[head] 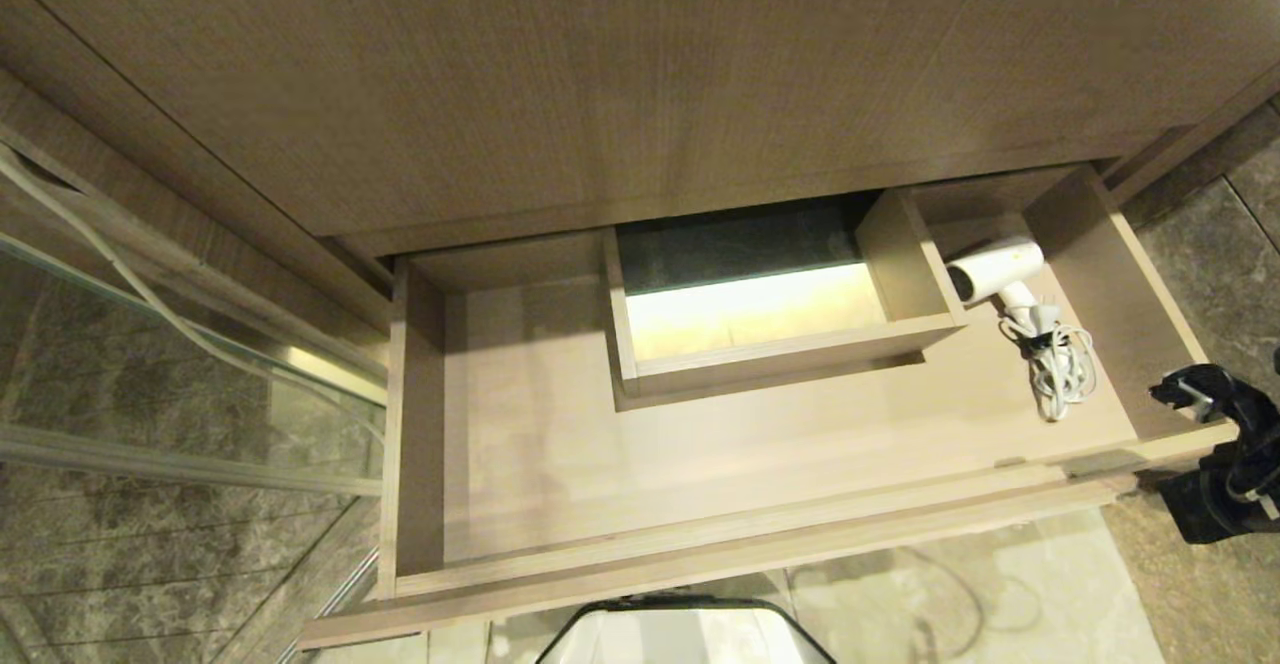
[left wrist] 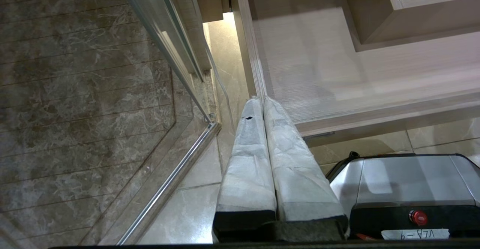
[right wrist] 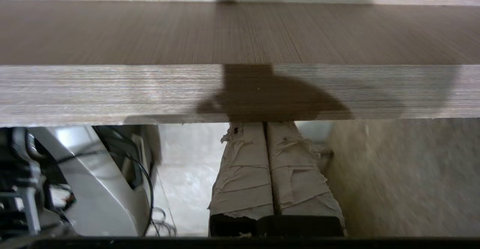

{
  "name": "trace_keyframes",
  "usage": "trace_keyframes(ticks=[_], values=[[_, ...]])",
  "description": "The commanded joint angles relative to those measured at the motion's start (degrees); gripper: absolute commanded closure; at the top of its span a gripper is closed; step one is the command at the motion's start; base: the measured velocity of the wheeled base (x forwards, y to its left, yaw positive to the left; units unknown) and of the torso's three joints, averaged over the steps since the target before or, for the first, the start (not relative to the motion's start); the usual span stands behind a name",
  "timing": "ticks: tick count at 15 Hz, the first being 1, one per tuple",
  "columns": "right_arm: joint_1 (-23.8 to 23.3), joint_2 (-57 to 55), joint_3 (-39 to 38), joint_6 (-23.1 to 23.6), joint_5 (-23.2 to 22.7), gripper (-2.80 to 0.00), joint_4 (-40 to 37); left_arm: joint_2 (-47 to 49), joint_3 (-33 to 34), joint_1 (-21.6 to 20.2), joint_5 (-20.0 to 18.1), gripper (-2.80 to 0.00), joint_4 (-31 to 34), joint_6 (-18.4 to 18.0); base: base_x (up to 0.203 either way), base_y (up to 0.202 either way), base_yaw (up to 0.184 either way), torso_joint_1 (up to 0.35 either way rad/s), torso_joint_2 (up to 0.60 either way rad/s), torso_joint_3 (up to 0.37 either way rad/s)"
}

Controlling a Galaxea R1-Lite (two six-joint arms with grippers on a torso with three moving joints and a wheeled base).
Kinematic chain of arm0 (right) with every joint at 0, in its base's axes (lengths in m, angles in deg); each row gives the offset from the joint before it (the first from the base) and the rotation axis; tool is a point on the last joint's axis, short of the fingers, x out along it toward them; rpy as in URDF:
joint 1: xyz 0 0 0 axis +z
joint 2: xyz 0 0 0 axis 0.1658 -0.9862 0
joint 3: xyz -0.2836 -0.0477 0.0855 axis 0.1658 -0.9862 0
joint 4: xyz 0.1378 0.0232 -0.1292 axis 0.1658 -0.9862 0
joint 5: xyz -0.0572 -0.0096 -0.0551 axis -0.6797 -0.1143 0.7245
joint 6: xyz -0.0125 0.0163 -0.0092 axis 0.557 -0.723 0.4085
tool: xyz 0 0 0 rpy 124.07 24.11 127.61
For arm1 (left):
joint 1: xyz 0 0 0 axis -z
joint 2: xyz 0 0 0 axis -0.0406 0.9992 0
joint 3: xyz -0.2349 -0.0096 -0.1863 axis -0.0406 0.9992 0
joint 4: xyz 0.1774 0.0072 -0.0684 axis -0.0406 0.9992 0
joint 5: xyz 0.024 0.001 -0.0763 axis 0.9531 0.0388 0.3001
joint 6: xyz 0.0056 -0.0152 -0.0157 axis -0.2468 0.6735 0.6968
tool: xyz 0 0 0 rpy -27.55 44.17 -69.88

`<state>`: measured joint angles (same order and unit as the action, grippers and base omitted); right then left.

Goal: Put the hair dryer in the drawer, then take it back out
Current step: Close the drawer

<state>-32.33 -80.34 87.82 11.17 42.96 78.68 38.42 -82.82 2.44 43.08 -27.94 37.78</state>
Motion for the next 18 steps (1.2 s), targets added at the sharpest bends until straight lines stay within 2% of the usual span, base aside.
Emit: trace_keyframes(ticks=[1, 3, 5, 7, 9, 13, 18], values=[[-0.97, 2.14, 0.47, 0.12, -3.89, 0.00, 2.90, -0.02, 0.09, -0.02, 0.00, 0.00, 0.02, 0.01, 0.000, 0.000, 0.000, 0.000, 0.00, 0.000], [-1.86, 1.79, 2.35, -0.88, -7.15, 0.00, 15.41, -0.02, 0.09, -0.02, 0.00, 0.00, 0.02, 0.01, 0.000, 0.000, 0.000, 0.000, 0.00, 0.000], [-2.09, -1.53, 7.82, -3.69, -8.05, 0.00, 27.03, -0.02, 0.09, -0.02, 0.00, 0.00, 0.02, 0.01, 0.000, 0.000, 0.000, 0.000, 0.00, 0.000], [-2.17, -3.70, 11.02, -6.15, -8.34, 0.00, 34.03, -0.02, 0.09, -0.02, 0.00, 0.00, 0.02, 0.01, 0.000, 0.000, 0.000, 0.000, 0.00, 0.000], [-2.40, -1.34, 8.72, -6.42, -8.23, 0.00, 32.24, -0.02, 0.09, -0.02, 0.00, 0.00, 0.02, 0.01, 0.000, 0.000, 0.000, 0.000, 0.00, 0.000], [-3.10, 9.75, 4.35, -6.49, -8.80, 0.00, 18.81, -0.02, 0.09, -0.02, 0.00, 0.00, 0.02, 0.01, 0.000, 0.000, 0.000, 0.000, 0.00, 0.000], [-2.81, 24.21, -2.49, -6.48, -8.69, 0.00, 12.57, -0.02, 0.09, -0.02, 0.00, 0.00, 0.02, 0.01, 0.000, 0.000, 0.000, 0.000, 0.00, 0.000]])
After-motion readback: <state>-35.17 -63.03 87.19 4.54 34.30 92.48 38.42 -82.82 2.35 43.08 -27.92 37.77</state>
